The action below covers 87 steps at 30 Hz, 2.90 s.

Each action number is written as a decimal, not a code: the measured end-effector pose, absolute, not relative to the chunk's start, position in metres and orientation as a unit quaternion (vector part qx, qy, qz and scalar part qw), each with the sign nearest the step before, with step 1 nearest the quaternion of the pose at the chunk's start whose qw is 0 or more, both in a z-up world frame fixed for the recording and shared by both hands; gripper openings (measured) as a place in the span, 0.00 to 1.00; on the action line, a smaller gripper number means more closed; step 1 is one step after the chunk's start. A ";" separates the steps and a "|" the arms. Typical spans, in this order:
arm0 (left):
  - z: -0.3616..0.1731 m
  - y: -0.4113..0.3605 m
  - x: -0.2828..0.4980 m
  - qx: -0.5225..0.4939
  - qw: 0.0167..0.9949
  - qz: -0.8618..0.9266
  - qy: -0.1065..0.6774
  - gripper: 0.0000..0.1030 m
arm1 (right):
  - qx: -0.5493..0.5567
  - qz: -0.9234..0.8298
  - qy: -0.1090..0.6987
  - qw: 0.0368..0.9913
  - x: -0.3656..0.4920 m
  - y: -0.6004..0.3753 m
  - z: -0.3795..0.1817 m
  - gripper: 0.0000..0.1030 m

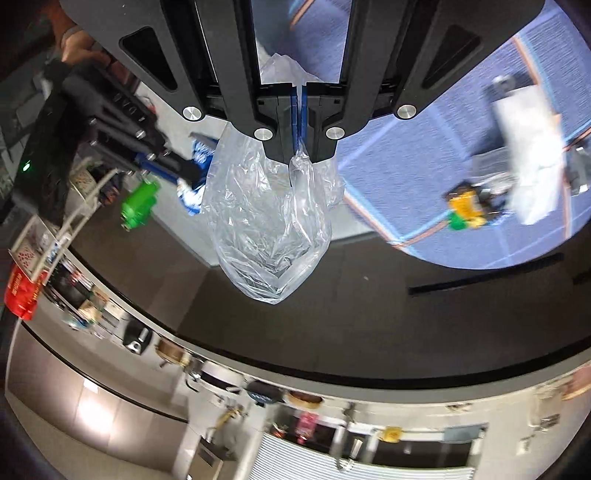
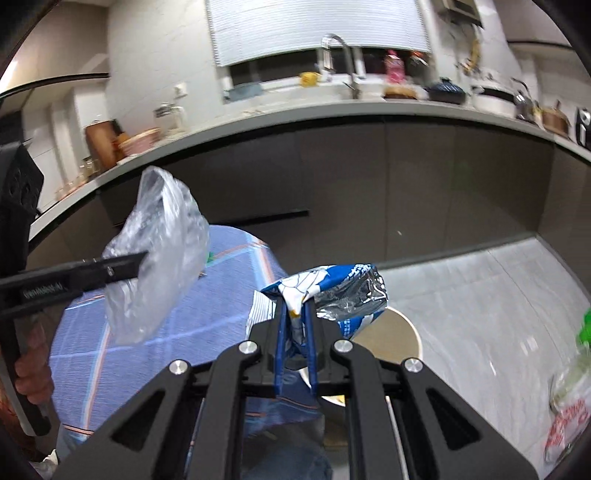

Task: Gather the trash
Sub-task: 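Carry the plastic bag and milk carton over the white bin, then open both grippers to drop the bag and carton into the bin, then move both tools back over the table toward the remaining trash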

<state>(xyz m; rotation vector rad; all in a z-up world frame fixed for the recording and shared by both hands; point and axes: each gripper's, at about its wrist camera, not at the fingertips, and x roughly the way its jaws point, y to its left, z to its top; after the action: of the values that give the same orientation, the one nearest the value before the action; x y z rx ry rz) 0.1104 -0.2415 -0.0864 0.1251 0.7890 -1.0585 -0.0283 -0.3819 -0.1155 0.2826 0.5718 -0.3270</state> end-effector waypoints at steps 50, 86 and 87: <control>-0.141 -0.361 0.141 0.110 0.821 -0.423 0.368 0.92 | 0.102 -0.162 0.365 0.911 -0.006 -0.421 -0.222 0.97; -0.093 -0.033 0.132 0.013 0.920 -0.158 0.359 0.92 | 0.061 0.038 0.277 0.958 0.075 -0.236 -0.113 0.97; -0.095 -0.027 0.134 0.009 0.920 -0.156 0.361 0.92 | 0.057 0.042 0.285 0.956 0.083 -0.228 -0.114 0.97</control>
<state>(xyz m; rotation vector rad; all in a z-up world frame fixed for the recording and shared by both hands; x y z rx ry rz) 0.1344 -0.0272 -0.0954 0.0182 0.7417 -0.3196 0.0834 -0.2280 -0.1142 0.1156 0.5792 0.0850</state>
